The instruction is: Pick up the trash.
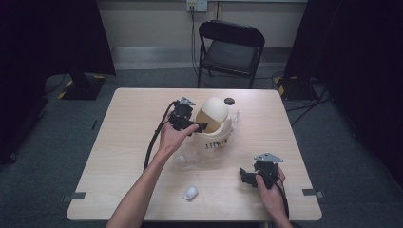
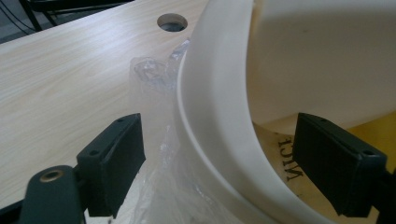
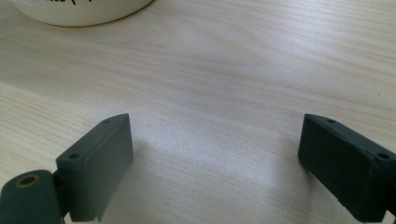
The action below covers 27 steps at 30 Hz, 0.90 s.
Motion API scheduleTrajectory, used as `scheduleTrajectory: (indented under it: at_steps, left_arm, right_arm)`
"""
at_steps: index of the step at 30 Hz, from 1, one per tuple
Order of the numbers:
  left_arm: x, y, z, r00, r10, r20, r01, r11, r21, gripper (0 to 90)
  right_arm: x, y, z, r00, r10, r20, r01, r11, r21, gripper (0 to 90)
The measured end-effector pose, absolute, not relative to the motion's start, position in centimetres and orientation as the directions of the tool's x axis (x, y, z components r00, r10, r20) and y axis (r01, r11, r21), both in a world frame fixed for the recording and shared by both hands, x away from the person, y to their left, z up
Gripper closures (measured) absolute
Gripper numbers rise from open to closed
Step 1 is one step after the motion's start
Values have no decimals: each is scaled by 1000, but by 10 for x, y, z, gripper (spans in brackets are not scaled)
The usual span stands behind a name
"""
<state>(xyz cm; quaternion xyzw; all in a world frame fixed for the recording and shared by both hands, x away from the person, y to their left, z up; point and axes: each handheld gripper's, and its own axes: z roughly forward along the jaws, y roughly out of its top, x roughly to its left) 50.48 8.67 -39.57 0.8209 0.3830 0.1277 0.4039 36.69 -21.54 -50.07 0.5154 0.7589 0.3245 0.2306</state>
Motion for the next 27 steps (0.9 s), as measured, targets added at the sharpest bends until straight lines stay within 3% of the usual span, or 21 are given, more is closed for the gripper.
scheduleTrajectory:
  at_steps: [13,27]
  left_arm:
    - [506,81,-398,685,719,-122,528,-374,763,193]
    - [487,113,-377,695,703,-152,472,-286,834,194]
  right_arm:
    - [367,-216,-501,-364,931,-17,631,260,731,94]
    - [367,-215,-501,-362,932,-15,633,258,730,94]
